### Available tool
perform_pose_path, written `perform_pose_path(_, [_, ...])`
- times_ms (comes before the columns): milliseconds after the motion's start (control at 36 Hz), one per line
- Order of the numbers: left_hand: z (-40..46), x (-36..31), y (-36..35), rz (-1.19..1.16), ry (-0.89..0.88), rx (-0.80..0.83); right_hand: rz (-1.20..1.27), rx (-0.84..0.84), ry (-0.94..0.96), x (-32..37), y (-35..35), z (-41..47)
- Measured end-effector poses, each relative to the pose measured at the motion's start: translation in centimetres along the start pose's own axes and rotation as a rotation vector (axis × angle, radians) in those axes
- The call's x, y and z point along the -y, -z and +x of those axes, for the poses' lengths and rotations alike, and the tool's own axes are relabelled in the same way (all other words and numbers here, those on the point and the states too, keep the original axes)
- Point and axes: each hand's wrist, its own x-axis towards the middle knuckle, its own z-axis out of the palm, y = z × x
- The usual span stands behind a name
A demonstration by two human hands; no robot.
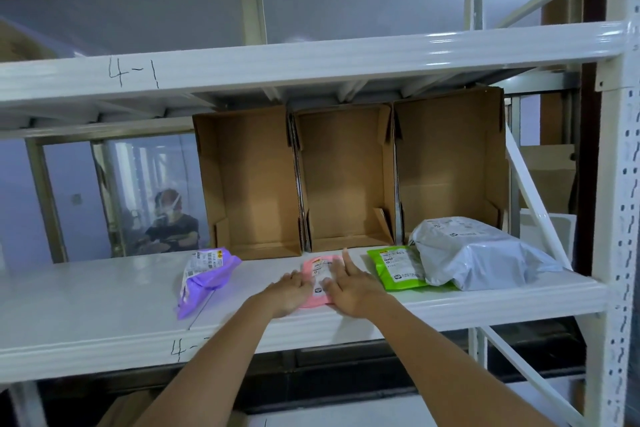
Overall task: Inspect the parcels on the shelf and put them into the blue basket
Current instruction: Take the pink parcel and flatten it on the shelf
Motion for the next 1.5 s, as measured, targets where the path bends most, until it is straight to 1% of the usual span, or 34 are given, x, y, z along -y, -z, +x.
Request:
perform_pose_path(56, [-1.0, 0.2, 0.4, -0.085, -0.025, -0.019, -0.027, 0.000, 0.018, 0.0, 0.2, -0.4])
perform_pose_path(111, [-1.6, 0.4, 0.3, -0.100, -0.052, -0.042, -0.004, -0.001, 0.019, 0.0, 0.2, -0.6])
perform_pose_path(167, [-1.7, 0.6, -0.3, -0.056, -0.075, -0.031, 0.038, 0.021, 0.015, -0.1, 0.3, -0.9])
perform_pose_path(250, [-1.8, 0.5, -0.9, 0.025, -0.056, -0.016, 0.102, 0.076, -0.009, -0.2, 0.9, -2.2])
perform_pose_path(389, [-1.9, 0.2, -0.3, 0.004, -0.042, 0.026, 0.133, 0.130, -0.033, 0.1, 1.7, -2.9])
perform_pose_path(444, [-1.5, 0.3, -0.4, -0.014, -0.021, 0.029, 0.113, 0.144, -0.044, 0.3, 2.3, -2.9])
perform_pose_path(528, [-1.1, 0.1, -0.1, -0.069, 0.003, 0.049, -0.023, 0.138, -0.052, 0.5, 3.0, -2.2])
perform_pose_path(556, [-1.1, -0.3, 0.0, -0.145, 0.033, 0.065, -0.065, 0.127, -0.042, 0.6, 3.0, -1.9])
perform_pose_path(611, [-0.9, -1.2, 0.7, -0.305, 0.087, 0.036, -0.050, 0.074, -0.054, 0.9, 2.9, -1.3])
perform_pose_path(667, [-0.4, -2.3, 1.4, -0.452, 0.155, -0.020, 0.082, 0.019, -0.070, 1.5, 3.0, -1.4])
perform_pose_path(750, [0.3, -3.2, 2.0, -0.734, 0.224, -0.068, 0.486, -0.002, -0.145, 2.7, 3.2, -1.9])
perform_pose_path(806, [-0.2, -3.8, 2.4, -0.909, 0.250, -0.109, 0.601, -0.005, -0.173, 3.1, 3.8, -2.0])
perform_pose_path(861, [-0.5, -3.9, 2.9, -1.245, 0.293, -0.114, 0.729, 0.024, -0.164, 3.3, 5.0, -2.0])
perform_pose_path(889, [-0.5, -3.7, 3.2, -1.382, 0.308, -0.120, 0.863, 0.035, -0.140, 3.4, 5.7, -2.2])
perform_pose_path(944, [-0.1, -3.5, 4.0, -1.620, 0.276, -0.235, 1.132, 0.025, -0.083, 3.8, 6.7, -2.3])
perform_pose_path(972, [0.3, -3.6, 4.4, -1.699, 0.242, -0.280, 1.227, 0.019, -0.086, 3.9, 6.9, -2.2])
perform_pose_path(1000, [0.4, -3.9, 4.7, -1.743, 0.210, -0.294, 1.318, 0.010, -0.133, 4.0, 7.0, -1.9])
perform_pose_path(1056, [-0.7, -5.0, 5.1, -1.662, 0.189, -0.263, 1.413, 0.019, -0.275, 3.9, 6.4, -1.4])
perform_pose_path(1083, [-0.7, -5.1, 4.9, -1.573, 0.172, -0.244, 1.409, -0.008, -0.306, 3.8, 6.1, -1.1])
perform_pose_path(1111, [-0.8, -5.2, 4.5, -1.473, 0.165, -0.219, 1.353, -0.055, -0.338, 3.6, 5.6, -0.9])
perform_pose_path(1194, [-0.7, -4.7, 3.2, -1.174, 0.168, -0.110, 0.879, -0.196, -0.439, 2.1, 4.0, -1.3])
perform_pose_path(1222, [-0.4, -4.4, 2.8, -1.128, 0.158, -0.084, 0.748, -0.208, -0.447, 1.6, 3.7, -1.6])
perform_pose_path(1278, [0.2, -3.9, 2.5, -1.129, 0.138, -0.085, 0.608, -0.209, -0.445, 1.0, 3.6, -2.1])
perform_pose_path(1333, [0.6, -3.5, 2.3, -1.131, 0.110, -0.144, 0.475, -0.238, -0.439, 0.5, 4.3, -2.4])
perform_pose_path(1389, [1.5, -3.1, 2.2, -1.038, 0.075, -0.307, 0.326, -0.311, -0.406, 0.1, 4.9, -2.1])
perform_pose_path(1444, [1.9, -2.4, 2.1, -0.766, 0.066, -0.493, 0.233, -0.368, -0.338, 0.2, 5.4, -1.7])
perform_pose_path(1472, [1.9, -2.2, 1.8, -0.587, 0.061, -0.543, 0.192, -0.368, -0.299, 0.4, 5.4, -1.4])
perform_pose_path(1500, [2.1, -1.8, 1.5, -0.438, 0.037, -0.543, 0.151, -0.352, -0.263, 0.5, 5.3, -1.0])
